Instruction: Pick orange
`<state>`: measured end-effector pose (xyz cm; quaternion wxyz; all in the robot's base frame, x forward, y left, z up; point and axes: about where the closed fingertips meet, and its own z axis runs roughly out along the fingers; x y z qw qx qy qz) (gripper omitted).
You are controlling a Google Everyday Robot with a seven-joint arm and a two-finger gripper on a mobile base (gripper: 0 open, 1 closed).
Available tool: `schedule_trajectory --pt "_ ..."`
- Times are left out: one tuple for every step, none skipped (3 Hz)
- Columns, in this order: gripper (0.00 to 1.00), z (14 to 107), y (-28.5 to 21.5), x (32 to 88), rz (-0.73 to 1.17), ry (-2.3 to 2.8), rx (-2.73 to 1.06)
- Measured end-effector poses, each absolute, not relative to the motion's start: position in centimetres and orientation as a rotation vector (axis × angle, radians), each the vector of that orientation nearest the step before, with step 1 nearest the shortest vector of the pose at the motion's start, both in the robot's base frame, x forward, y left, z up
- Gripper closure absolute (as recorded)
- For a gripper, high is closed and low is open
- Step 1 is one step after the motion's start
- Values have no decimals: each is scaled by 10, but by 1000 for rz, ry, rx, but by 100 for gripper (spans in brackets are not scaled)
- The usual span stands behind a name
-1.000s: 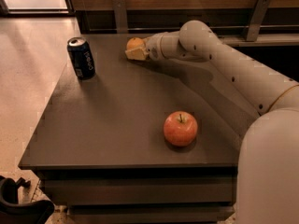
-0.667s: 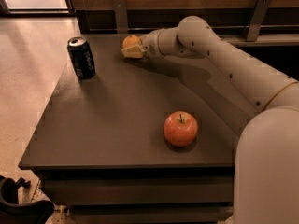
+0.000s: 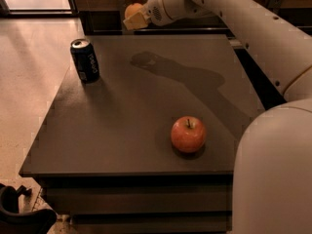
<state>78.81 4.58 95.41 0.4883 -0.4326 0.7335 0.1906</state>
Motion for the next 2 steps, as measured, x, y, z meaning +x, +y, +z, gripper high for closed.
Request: schedule_trajectory --pt "100 1019 32 776 355 1762 -1036" --pt "100 1057 19 764 299 1725 -1011"
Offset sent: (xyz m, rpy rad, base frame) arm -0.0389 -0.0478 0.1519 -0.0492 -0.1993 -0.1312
